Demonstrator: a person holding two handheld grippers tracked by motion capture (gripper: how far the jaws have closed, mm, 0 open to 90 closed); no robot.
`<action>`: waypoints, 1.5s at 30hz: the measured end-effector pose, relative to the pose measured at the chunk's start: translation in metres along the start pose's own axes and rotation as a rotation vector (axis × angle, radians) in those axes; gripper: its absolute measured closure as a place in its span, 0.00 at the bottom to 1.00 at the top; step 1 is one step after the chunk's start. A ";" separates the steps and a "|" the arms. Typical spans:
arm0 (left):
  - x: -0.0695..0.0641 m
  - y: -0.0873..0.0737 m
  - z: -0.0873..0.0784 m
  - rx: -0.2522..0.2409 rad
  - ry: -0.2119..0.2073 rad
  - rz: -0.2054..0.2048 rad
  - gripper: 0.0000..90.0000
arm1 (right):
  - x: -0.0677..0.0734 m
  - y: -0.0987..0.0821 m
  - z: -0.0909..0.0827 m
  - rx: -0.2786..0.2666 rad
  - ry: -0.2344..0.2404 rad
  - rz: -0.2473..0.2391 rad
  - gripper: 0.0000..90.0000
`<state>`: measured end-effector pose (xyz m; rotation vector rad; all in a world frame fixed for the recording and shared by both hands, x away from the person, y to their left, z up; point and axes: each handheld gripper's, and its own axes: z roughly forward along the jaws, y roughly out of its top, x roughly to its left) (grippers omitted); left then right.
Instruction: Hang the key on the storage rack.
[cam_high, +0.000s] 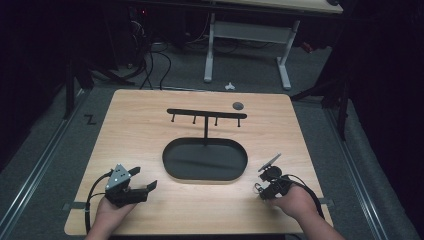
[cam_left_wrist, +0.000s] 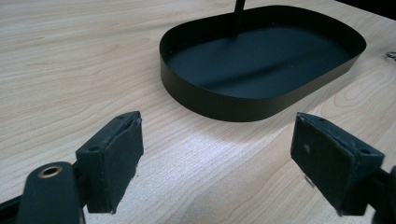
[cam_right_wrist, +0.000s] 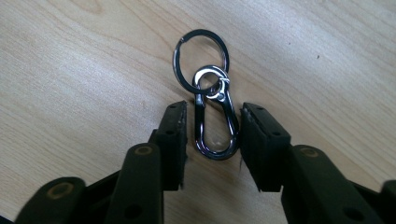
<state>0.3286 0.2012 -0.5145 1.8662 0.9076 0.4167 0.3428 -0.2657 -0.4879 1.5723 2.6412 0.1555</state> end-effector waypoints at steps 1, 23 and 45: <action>0.000 0.000 0.000 0.000 -0.001 0.000 0.19 | 0.000 0.002 0.000 0.007 0.001 -0.001 0.66; -0.001 -0.001 0.001 0.005 -0.004 0.001 0.20 | 0.009 0.020 -0.030 0.020 -0.009 -0.041 0.76; -0.001 0.000 0.000 0.005 -0.008 0.005 0.20 | 0.020 0.049 -0.080 -0.057 -0.004 -0.058 0.76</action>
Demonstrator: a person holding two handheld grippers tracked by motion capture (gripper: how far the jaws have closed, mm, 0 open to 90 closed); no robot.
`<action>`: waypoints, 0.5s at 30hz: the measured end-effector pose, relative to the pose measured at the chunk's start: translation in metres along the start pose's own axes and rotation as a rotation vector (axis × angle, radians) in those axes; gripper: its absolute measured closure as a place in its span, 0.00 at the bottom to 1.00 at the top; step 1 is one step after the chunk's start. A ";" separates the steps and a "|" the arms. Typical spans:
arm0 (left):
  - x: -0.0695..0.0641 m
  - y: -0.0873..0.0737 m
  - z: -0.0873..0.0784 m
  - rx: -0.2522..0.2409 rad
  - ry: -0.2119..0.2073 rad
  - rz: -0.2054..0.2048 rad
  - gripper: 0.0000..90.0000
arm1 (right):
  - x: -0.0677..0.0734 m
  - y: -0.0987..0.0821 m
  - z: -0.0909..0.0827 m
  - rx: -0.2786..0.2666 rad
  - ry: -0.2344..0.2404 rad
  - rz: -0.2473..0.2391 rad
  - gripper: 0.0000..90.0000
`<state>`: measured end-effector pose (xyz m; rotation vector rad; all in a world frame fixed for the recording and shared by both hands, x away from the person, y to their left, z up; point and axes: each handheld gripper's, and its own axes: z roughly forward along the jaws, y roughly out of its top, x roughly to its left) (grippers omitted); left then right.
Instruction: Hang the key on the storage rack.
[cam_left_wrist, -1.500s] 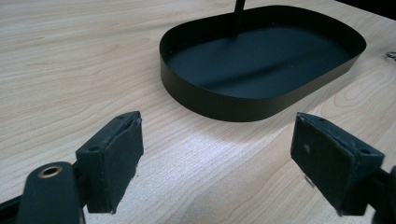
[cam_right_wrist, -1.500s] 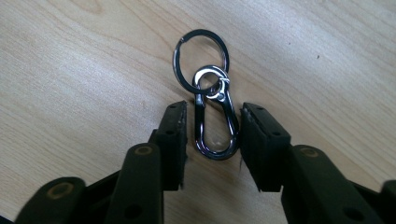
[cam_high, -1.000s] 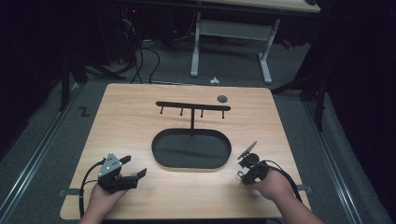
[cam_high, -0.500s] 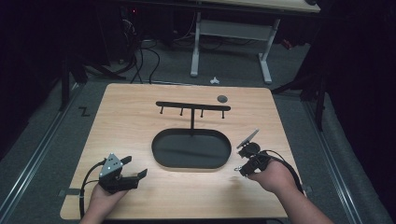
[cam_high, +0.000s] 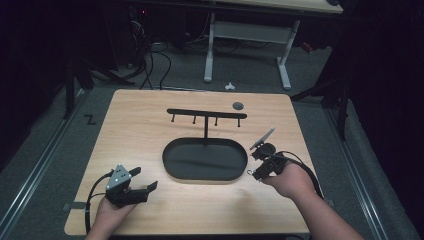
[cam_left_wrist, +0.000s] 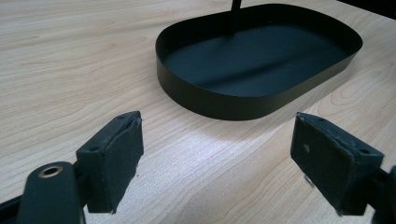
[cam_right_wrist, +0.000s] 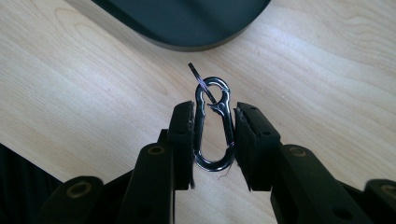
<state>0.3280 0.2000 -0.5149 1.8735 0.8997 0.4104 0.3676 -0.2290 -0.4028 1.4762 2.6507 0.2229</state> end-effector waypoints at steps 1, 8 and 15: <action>0.000 0.000 0.000 0.000 0.000 0.000 0.20 | 0.000 0.001 -0.002 -0.002 0.000 -0.001 0.76; 0.000 0.000 0.000 -0.002 -0.001 -0.001 0.20 | 0.002 0.013 -0.019 -0.022 -0.010 -0.003 0.77; 0.000 0.000 0.001 0.000 -0.003 0.001 0.20 | 0.004 0.026 -0.033 -0.020 -0.011 -0.019 0.77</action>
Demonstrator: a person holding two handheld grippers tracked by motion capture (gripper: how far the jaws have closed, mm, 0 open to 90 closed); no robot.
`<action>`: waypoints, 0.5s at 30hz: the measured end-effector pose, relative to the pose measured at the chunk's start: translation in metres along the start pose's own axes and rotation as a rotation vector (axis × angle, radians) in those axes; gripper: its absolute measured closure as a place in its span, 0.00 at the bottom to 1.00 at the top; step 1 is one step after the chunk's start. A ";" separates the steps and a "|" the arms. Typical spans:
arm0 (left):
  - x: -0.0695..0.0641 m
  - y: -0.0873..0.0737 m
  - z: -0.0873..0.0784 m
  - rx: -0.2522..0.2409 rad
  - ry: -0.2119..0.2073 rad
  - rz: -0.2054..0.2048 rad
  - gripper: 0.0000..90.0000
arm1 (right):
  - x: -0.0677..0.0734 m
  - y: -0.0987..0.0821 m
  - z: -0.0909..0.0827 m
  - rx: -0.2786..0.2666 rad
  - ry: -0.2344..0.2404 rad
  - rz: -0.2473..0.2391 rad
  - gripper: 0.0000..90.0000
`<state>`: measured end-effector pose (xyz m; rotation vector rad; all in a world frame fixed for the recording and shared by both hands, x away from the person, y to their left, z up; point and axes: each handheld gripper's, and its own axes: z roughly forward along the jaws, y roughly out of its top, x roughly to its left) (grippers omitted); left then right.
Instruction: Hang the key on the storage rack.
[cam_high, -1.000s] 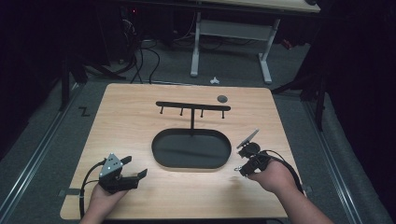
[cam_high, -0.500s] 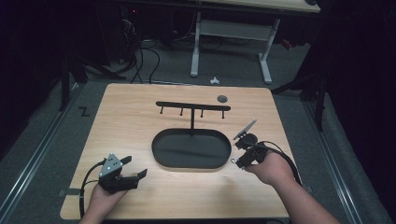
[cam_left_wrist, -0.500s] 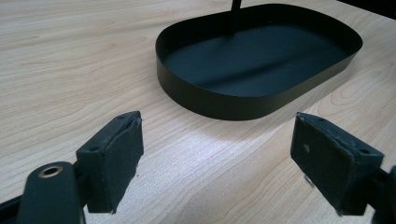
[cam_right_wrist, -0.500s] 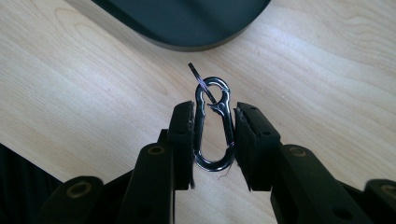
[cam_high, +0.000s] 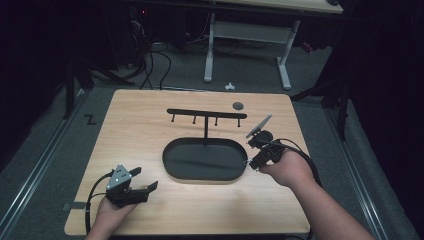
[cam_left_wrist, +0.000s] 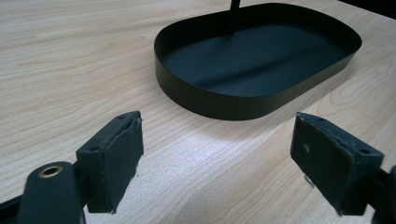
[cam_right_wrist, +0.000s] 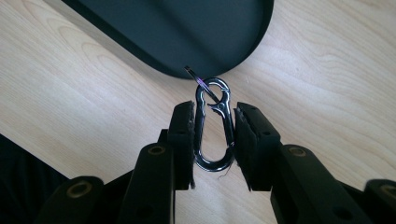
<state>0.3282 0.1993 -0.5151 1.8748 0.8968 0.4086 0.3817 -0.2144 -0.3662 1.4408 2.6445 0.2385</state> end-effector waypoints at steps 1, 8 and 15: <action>0.000 0.000 0.000 0.001 0.000 0.000 0.20 | 0.000 0.002 -0.002 -0.003 0.002 0.002 0.77; 0.001 0.000 -0.001 -0.002 0.000 -0.003 0.20 | -0.002 0.015 -0.016 -0.011 -0.008 -0.001 0.77; 0.001 0.000 0.000 0.003 -0.004 -0.003 0.20 | -0.003 0.028 -0.025 -0.011 -0.016 0.006 0.77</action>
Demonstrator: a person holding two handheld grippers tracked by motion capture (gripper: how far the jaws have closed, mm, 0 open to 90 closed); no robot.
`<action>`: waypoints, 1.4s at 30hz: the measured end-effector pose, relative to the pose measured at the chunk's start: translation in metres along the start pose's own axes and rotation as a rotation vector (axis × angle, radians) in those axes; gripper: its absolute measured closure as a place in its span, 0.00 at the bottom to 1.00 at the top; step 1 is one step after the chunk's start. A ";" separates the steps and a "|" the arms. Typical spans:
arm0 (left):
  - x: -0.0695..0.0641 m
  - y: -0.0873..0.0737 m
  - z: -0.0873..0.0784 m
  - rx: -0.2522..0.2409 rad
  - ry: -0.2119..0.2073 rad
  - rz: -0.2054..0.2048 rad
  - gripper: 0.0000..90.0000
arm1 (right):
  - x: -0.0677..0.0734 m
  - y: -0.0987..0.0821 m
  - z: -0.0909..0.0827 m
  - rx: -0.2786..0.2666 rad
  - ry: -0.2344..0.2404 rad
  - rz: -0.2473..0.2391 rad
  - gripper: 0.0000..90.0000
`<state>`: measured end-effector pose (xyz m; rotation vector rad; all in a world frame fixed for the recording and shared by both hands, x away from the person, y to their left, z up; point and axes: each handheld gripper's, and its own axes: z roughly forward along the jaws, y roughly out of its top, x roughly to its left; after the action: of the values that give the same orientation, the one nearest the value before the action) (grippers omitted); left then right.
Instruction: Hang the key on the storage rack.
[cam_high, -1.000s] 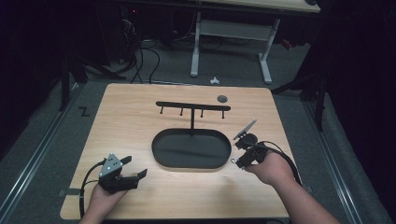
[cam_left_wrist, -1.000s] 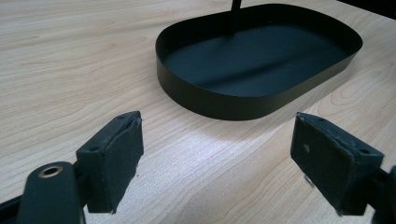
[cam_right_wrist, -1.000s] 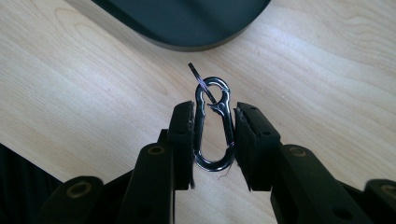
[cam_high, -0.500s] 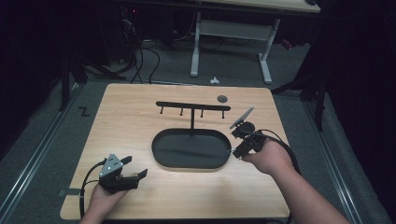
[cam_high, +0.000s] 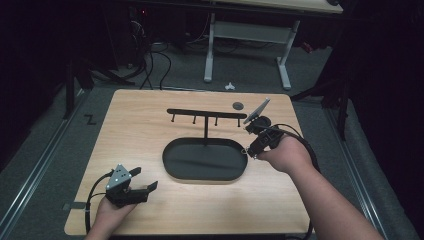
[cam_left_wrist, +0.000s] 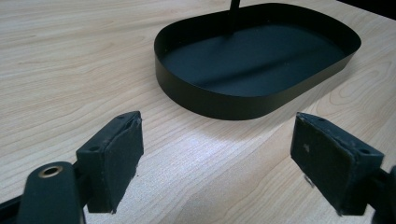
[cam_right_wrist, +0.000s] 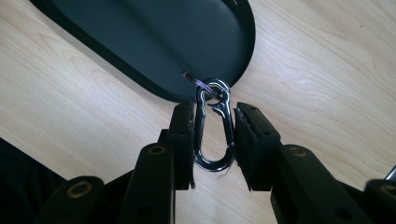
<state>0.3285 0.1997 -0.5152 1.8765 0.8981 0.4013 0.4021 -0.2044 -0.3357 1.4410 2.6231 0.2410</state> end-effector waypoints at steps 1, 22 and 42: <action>0.000 0.000 0.000 0.001 -0.001 0.000 0.20 | 0.000 0.002 -0.001 -0.001 0.001 0.001 0.77; 0.001 0.000 -0.001 -0.001 -0.003 -0.003 0.20 | 0.002 0.045 -0.035 -0.023 -0.008 -0.022 0.77; 0.000 0.000 -0.001 -0.005 -0.008 -0.002 0.20 | 0.007 0.055 -0.043 -0.031 -0.030 -0.034 0.77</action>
<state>0.3280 0.2006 -0.5142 1.8707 0.8932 0.3944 0.4353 -0.1722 -0.2824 1.3777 2.6060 0.2529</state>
